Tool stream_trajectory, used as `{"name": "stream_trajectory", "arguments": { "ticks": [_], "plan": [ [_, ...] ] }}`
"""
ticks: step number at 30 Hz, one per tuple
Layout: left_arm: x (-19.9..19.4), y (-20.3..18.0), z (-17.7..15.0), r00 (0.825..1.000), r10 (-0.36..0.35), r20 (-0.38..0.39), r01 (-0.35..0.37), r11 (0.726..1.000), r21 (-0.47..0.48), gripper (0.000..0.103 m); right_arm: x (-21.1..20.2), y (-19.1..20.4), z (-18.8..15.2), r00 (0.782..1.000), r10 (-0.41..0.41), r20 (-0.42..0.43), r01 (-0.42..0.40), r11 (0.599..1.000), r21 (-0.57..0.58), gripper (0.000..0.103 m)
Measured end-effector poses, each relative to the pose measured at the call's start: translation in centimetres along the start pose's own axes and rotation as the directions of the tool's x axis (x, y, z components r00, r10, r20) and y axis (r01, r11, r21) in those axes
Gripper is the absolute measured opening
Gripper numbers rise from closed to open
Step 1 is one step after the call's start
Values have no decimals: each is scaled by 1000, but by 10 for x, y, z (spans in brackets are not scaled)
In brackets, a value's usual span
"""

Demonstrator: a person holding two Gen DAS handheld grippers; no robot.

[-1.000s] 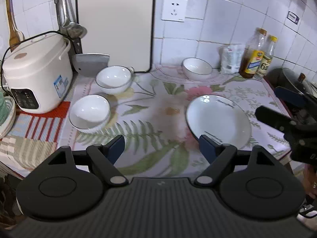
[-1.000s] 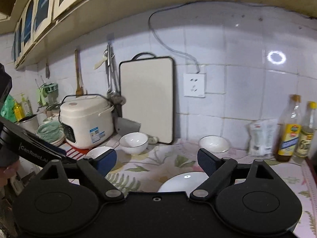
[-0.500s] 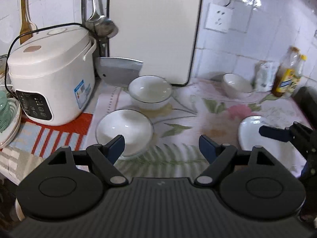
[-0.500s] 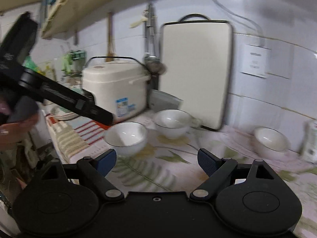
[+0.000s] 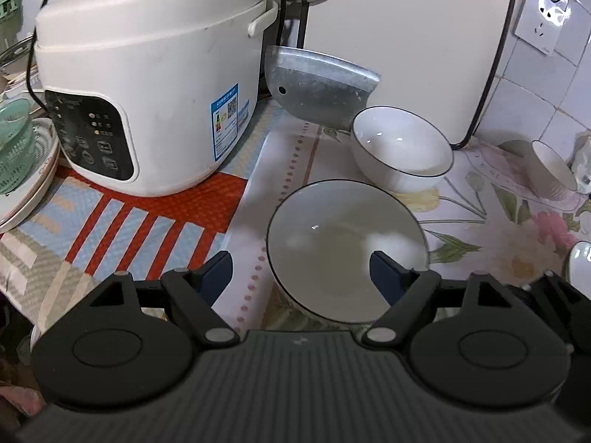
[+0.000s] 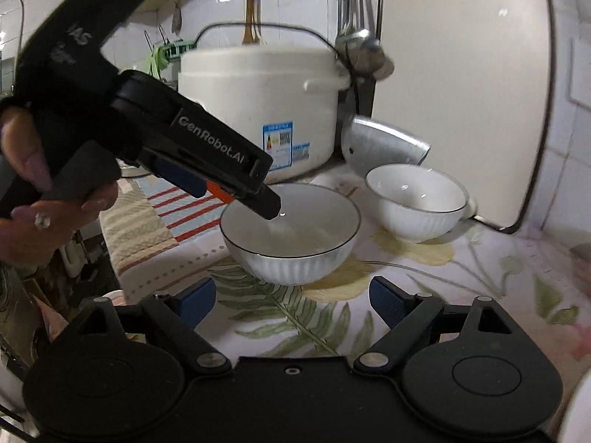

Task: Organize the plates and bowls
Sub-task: 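Move both grippers to the white ribbed bowl by the rice cooker and close on its rim, then lift the white bowl with both grippers and set it beside the plate stack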

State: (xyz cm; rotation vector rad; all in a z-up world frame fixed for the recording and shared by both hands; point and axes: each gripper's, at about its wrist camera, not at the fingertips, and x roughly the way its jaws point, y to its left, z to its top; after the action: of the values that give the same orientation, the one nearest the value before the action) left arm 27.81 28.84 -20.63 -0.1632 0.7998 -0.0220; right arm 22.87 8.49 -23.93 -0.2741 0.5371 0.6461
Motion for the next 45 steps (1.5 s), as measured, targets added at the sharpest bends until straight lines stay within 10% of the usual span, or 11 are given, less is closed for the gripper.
{"name": "stream_trajectory", "arguments": {
  "ticks": [4,15,26,45],
  "plan": [
    [14,10,3,999,-42,-32,40,997,-63,77,27,2,4,1000,0,-30,-1,999,-33,93],
    [43,12,6,991,-26,-129,17,997,-71,25,68,-4,7,999,15,-51,-14,1000,12,94],
    [23,-9,-1,991,-28,-128,27,1000,-10,23,51,-10,6,998,53,-46,-47,993,109,95],
    [-21,-104,-4,978,-106,-180,136,977,166,23,-51,-22,-7,991,-131,-23,133,983,129,95]
  ]
}}
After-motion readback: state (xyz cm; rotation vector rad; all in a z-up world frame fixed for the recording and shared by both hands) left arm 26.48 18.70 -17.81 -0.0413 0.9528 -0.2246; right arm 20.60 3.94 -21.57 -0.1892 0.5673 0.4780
